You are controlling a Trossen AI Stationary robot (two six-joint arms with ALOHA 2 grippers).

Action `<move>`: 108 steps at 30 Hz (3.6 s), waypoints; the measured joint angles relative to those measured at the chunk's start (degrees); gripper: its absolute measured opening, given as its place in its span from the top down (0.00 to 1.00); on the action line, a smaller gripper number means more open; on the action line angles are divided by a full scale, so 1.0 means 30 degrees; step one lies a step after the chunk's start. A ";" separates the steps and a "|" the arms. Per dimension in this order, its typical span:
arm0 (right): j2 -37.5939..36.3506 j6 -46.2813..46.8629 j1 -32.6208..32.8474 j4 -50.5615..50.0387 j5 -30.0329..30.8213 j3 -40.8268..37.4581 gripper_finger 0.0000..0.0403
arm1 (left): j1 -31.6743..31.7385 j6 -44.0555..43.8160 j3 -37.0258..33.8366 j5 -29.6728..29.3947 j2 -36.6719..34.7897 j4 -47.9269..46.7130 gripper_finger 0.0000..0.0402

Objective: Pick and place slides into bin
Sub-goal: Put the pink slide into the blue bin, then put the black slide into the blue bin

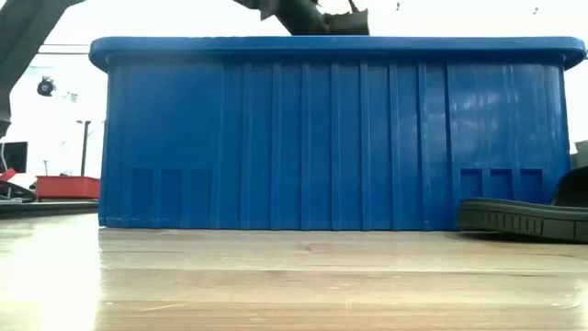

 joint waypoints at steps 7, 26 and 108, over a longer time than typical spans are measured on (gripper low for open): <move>0.0003 -0.0090 0.0003 0.0147 0.0000 0.0000 0.88 | 0.0309 0.2255 -0.0007 -0.0219 0.0823 -0.0045 1.00; 0.0003 -0.0764 0.0005 0.0132 -0.0015 0.0000 0.88 | 0.1007 0.7141 -0.0015 -0.2287 0.2705 0.0397 1.00; -0.0005 -0.0547 0.0008 -0.0355 -0.1693 0.0000 0.88 | 0.1749 0.2983 -0.0182 -0.0670 0.2220 -0.2330 0.28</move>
